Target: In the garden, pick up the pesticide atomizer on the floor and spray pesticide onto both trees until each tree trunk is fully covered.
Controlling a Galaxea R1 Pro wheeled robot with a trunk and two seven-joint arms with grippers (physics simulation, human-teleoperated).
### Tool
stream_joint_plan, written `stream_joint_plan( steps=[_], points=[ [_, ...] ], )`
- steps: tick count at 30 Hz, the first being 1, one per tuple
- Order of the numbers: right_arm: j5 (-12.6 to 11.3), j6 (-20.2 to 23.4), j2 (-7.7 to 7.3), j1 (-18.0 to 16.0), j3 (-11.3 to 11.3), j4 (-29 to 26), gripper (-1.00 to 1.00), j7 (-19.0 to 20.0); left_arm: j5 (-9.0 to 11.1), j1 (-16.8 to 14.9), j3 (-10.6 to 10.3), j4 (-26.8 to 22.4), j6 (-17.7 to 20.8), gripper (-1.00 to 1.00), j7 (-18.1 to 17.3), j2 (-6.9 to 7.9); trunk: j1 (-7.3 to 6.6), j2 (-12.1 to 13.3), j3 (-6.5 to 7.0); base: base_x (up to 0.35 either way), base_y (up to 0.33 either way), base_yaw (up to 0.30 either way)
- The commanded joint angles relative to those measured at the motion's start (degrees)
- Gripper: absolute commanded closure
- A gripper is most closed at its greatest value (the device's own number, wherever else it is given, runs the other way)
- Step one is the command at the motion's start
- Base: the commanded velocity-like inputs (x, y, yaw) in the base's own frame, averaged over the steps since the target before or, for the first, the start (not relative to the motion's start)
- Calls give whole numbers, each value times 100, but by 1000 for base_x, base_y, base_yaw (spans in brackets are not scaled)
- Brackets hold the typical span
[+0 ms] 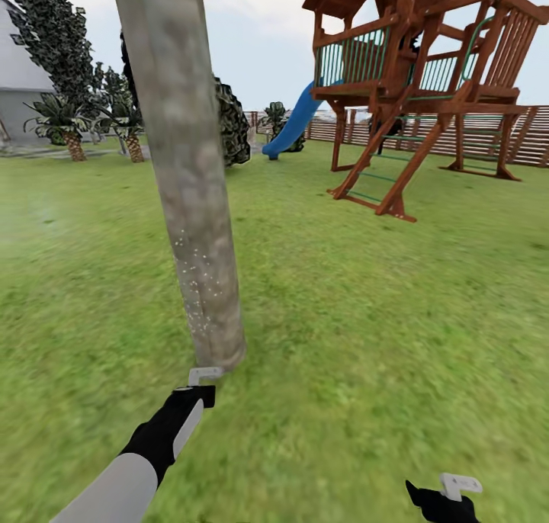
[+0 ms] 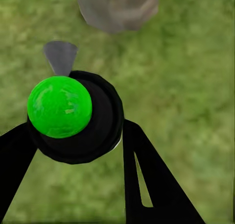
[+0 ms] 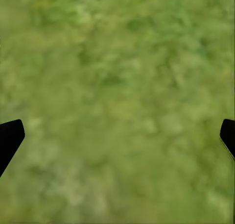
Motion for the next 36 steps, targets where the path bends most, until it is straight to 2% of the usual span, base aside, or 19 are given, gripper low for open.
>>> stream_joint_plan(
  steps=[1,11,28,36],
  points=[
    [0,0,0,0,0,0,-100,0,2,0,0,3,0,100,0,2,0,0,0,0,-274,278],
    [0,0,0,0,-1,0,-100,0,43,0,0,4,0,100,1,3,0,0,0,0,-274,273],
    [0,0,0,0,-1,0,-100,0,36,0,0,1,-5,100,-8,3,0,0,0,123,-259,17],
    [0,0,0,0,0,0,-100,0,44,0,7,-1,0,100,-8,11,0,0,0,100,-259,228]
  ],
)
